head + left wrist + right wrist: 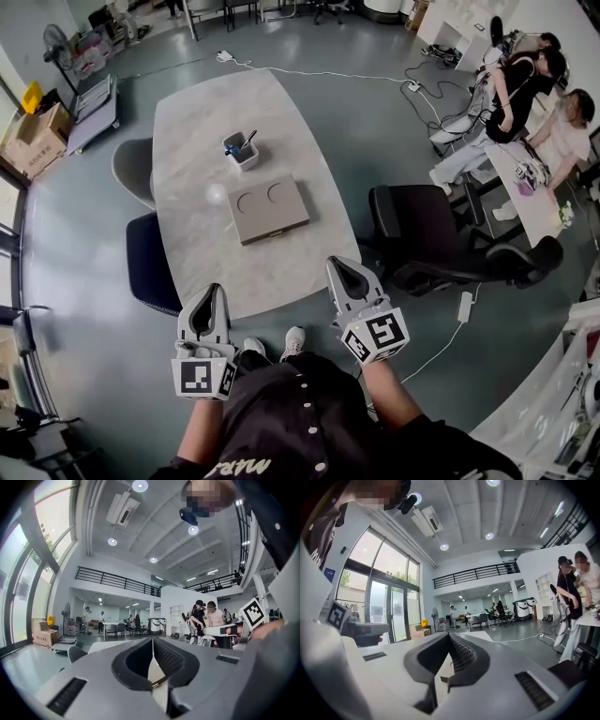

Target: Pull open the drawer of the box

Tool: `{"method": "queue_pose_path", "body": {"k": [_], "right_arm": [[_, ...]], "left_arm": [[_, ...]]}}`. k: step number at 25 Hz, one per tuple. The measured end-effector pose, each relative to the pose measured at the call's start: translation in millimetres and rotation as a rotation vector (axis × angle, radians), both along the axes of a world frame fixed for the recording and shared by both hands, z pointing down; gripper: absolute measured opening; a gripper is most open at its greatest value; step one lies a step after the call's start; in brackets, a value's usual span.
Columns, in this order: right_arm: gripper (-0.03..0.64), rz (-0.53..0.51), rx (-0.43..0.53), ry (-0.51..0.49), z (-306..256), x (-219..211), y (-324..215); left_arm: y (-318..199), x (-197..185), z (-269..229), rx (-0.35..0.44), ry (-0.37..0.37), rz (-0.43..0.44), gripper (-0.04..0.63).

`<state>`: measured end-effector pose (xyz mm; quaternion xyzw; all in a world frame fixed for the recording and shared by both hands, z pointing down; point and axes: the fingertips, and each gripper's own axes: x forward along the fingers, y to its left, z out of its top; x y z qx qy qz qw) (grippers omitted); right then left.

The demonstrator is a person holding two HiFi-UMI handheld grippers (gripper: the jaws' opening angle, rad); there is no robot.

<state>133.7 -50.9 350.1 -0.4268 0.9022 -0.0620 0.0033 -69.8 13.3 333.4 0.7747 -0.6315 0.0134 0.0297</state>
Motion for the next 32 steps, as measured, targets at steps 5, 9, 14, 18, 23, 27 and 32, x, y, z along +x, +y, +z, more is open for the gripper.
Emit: {"method": "queue_pose_path", "body": {"k": [5,9,14,18,23,27,32], "right_arm": [[-0.003,0.005,0.005,-0.004,-2,-1,-10],[-0.003,0.016,0.000,-0.007,-1,-6,-20],[-0.003,0.017,-0.015,0.013,1,-22,-35],[-0.003,0.021,-0.030,0.038,6,-38,-49],[-0.003,0.023,-0.064,0.067,28,-55,-67],[-0.003,0.026,-0.126,0.100,50,-64,-78],[-0.003,0.033,-0.174,0.152,90,-86,-104]], "left_arm": [[-12,-1,-1,0.013,0.000,0.002,0.018],[-26,-5,-1,0.017,0.008,0.006,0.018],[-39,-14,-1,0.009,0.023,0.020,0.018],[-47,-26,5,-0.018,0.031,0.025,0.018],[-60,-40,22,-0.054,0.040,0.019,0.018],[-66,-39,33,-0.105,0.055,0.038,0.018],[-82,-48,63,-0.172,0.073,0.048,0.018]]}}
